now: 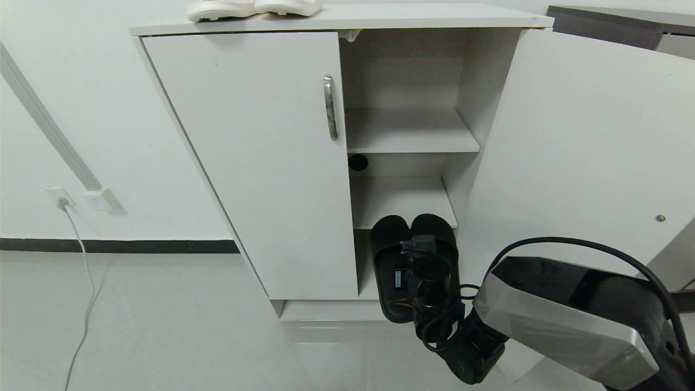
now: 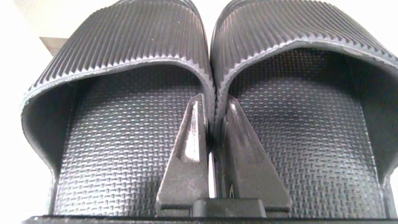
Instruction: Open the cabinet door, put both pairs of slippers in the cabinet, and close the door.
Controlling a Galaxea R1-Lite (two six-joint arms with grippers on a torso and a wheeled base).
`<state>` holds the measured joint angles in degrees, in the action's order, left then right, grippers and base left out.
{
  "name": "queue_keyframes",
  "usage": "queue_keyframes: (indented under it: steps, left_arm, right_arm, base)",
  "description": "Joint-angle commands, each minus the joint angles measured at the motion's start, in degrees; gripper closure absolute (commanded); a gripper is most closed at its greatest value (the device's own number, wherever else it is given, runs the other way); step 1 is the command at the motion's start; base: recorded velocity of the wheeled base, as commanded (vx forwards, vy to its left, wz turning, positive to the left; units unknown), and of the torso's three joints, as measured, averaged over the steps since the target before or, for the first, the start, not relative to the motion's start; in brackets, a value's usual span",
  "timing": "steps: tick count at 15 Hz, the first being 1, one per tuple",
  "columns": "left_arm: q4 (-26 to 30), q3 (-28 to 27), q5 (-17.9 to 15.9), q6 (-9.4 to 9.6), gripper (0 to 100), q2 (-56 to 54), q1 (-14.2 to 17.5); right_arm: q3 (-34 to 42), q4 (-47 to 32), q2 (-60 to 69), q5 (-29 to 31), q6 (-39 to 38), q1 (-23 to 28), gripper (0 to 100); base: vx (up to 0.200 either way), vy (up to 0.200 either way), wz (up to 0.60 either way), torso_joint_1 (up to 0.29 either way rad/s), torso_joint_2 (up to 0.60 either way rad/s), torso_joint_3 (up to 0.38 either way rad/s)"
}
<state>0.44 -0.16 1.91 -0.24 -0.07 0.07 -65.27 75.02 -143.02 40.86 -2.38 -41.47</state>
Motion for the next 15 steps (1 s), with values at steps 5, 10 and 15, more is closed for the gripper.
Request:
queue_keyframes:
  steps: [5,10,15]
  left_arm:
    - [0.1,-0.1,-0.1,0.07,100,0.1,0.0]
    - [0.0,0.0,-0.1,-0.02,100,0.1,0.0]
    - [0.0,0.0,0.0,-0.11,100,0.1,0.0]
  right_arm:
    - [-0.6,0.0,-0.2,0.0,0.0,0.2,100]
    - [-1.4,-0.1,-0.2,0.0,0.0,0.2,100]
    - [-9.3,-12.2,-0.3,-0.9,-5.3,1.8,100]
  base:
    - [0.2,0.0,0.0,0.001,0.0,0.0]
    - [0.16,0.0,0.0,0.004,0.0,0.003]
    - [0.0,0.0,0.0,0.0,0.0,0.0]
